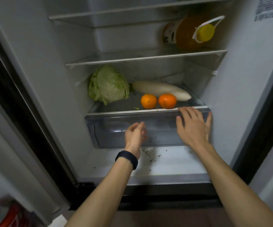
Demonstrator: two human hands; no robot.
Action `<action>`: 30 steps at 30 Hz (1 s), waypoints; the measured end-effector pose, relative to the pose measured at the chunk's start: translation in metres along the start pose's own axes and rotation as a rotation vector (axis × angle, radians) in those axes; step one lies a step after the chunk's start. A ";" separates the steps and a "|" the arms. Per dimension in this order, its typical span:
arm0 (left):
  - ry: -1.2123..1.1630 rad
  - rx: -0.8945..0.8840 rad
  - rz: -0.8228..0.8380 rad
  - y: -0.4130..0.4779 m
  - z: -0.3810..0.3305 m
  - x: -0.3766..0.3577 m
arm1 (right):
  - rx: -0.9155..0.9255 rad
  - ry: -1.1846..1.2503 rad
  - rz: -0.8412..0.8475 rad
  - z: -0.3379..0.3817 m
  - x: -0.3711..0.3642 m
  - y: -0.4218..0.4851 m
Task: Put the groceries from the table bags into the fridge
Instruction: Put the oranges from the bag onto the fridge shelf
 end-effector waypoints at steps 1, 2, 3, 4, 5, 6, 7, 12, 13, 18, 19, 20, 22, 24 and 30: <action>-0.088 0.018 -0.014 0.003 -0.003 -0.005 | 0.003 -0.011 0.018 0.001 0.000 0.001; -0.154 0.033 -0.028 0.008 -0.006 -0.009 | 0.005 -0.024 0.039 0.002 0.001 0.001; -0.194 0.045 -0.042 0.012 -0.009 -0.012 | 0.007 -0.040 0.063 0.003 0.002 0.002; -0.209 0.054 -0.057 0.016 -0.011 -0.014 | 0.007 -0.057 0.090 0.005 0.002 0.003; -0.207 0.057 -0.074 0.020 -0.011 -0.016 | 0.005 -0.074 0.119 0.006 0.003 0.004; -0.196 0.051 -0.089 0.022 -0.010 -0.017 | -0.002 -0.093 0.146 0.008 0.004 0.005; -0.178 0.031 -0.098 0.023 -0.009 -0.019 | -0.006 -0.111 0.167 0.010 0.006 0.007; -0.149 -0.070 -0.139 0.015 -0.007 -0.019 | 0.010 -0.208 0.336 0.020 0.018 0.023; -0.153 -0.080 -0.148 0.011 -0.008 -0.017 | 0.015 -0.225 0.370 0.020 0.019 0.026; -0.186 -0.106 -0.145 -0.018 -0.013 -0.008 | 0.001 -0.174 0.368 0.019 0.023 0.025; -0.187 -0.108 -0.141 -0.024 -0.014 -0.005 | -0.017 -0.085 0.235 0.017 0.031 0.016; -0.188 -0.111 -0.132 -0.029 -0.014 -0.003 | -0.036 0.057 0.054 0.015 0.045 0.000; -0.182 -0.116 -0.112 -0.038 -0.014 0.002 | -0.053 0.380 -0.310 0.009 0.071 -0.050; -0.174 -0.124 -0.107 -0.044 -0.014 0.007 | -0.129 0.636 -0.366 0.003 0.070 -0.099; -0.190 -0.133 -0.119 -0.065 -0.015 0.012 | -0.922 1.666 0.318 0.011 0.001 -0.143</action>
Point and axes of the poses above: each hand's wrist, its own y-axis towards the middle knuckle, its own x-axis out of the back of the hand, z = x × y, the point moved 7 cm from there along y, towards the middle knuckle, and after that the axes turned 10 degrees about -x, right-handed, at the moved point
